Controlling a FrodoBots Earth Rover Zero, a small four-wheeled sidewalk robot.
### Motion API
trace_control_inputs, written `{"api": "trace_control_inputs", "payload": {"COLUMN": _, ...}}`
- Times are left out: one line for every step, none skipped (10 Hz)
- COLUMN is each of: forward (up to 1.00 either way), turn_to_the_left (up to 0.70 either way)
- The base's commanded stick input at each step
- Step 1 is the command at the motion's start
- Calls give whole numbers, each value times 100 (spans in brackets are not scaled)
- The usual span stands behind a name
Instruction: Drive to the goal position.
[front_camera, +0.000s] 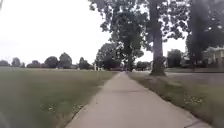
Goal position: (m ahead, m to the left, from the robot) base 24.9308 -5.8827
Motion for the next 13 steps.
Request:
{"api": "trace_control_inputs", "payload": {"forward": 100, "turn_to_the_left": 0}}
{"api": "trace_control_inputs", "payload": {"forward": 100, "turn_to_the_left": 0}}
{"api": "trace_control_inputs", "payload": {"forward": 100, "turn_to_the_left": 0}}
{"api": "trace_control_inputs", "payload": {"forward": 100, "turn_to_the_left": 0}}
{"api": "trace_control_inputs", "payload": {"forward": 100, "turn_to_the_left": 0}}
{"api": "trace_control_inputs", "payload": {"forward": 100, "turn_to_the_left": 0}}
{"api": "trace_control_inputs", "payload": {"forward": 100, "turn_to_the_left": 0}}
{"api": "trace_control_inputs", "payload": {"forward": 100, "turn_to_the_left": 0}}
{"api": "trace_control_inputs", "payload": {"forward": 100, "turn_to_the_left": 0}}
{"api": "trace_control_inputs", "payload": {"forward": 100, "turn_to_the_left": 0}}
{"api": "trace_control_inputs", "payload": {"forward": 100, "turn_to_the_left": 0}}
{"api": "trace_control_inputs", "payload": {"forward": 100, "turn_to_the_left": 0}}
{"api": "trace_control_inputs", "payload": {"forward": 100, "turn_to_the_left": 0}}
